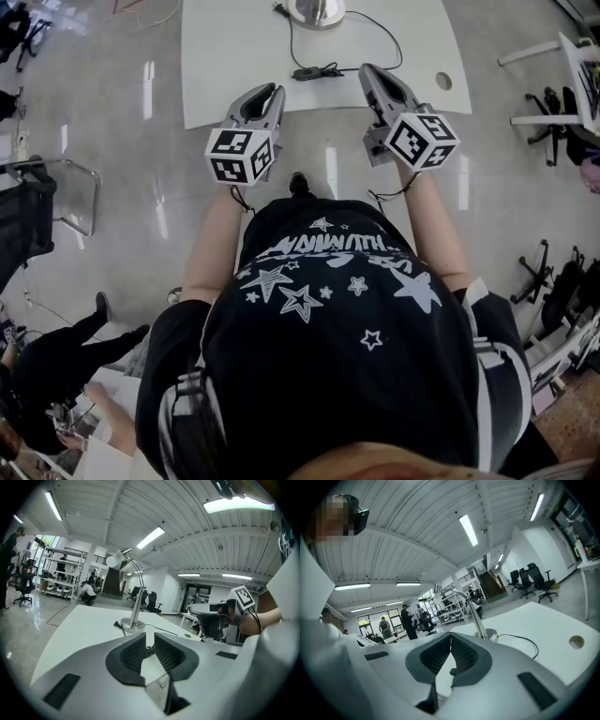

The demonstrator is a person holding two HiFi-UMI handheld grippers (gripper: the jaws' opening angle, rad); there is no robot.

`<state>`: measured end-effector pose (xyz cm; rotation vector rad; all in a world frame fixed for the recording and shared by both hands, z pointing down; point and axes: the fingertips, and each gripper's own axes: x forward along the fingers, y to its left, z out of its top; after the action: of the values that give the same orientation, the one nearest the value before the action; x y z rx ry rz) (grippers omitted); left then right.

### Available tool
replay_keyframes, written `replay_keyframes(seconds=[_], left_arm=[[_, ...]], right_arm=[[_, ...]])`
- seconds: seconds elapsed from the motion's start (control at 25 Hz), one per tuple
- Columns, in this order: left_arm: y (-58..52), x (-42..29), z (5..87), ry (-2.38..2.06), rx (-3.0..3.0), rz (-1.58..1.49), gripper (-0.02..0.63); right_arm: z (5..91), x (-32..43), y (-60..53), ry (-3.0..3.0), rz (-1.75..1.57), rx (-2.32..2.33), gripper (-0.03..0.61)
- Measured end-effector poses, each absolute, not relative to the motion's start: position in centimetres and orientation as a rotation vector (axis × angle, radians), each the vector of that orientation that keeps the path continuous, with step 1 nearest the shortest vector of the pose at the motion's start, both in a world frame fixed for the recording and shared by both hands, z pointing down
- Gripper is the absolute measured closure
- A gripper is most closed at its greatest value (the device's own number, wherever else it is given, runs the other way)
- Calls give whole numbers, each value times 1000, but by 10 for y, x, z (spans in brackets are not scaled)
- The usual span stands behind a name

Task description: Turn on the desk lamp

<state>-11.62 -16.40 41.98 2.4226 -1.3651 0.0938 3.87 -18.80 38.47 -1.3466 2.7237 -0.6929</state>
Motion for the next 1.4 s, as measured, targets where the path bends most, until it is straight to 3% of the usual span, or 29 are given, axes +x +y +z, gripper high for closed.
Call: replay_keyframes(seconds=[0.44, 1.0, 1.4], left_arm=[[-172, -105, 452, -1132, 2503, 201, 456], [-197, -74, 478, -1103, 2519, 284, 451], [-223, -72, 498, -1068, 2559, 413, 405]], right_arm=[[405, 15, -193, 2734, -728, -1417, 572], [437, 22, -203, 2801, -801, -1408, 572], [460, 11, -228, 2829, -886, -1357, 572]])
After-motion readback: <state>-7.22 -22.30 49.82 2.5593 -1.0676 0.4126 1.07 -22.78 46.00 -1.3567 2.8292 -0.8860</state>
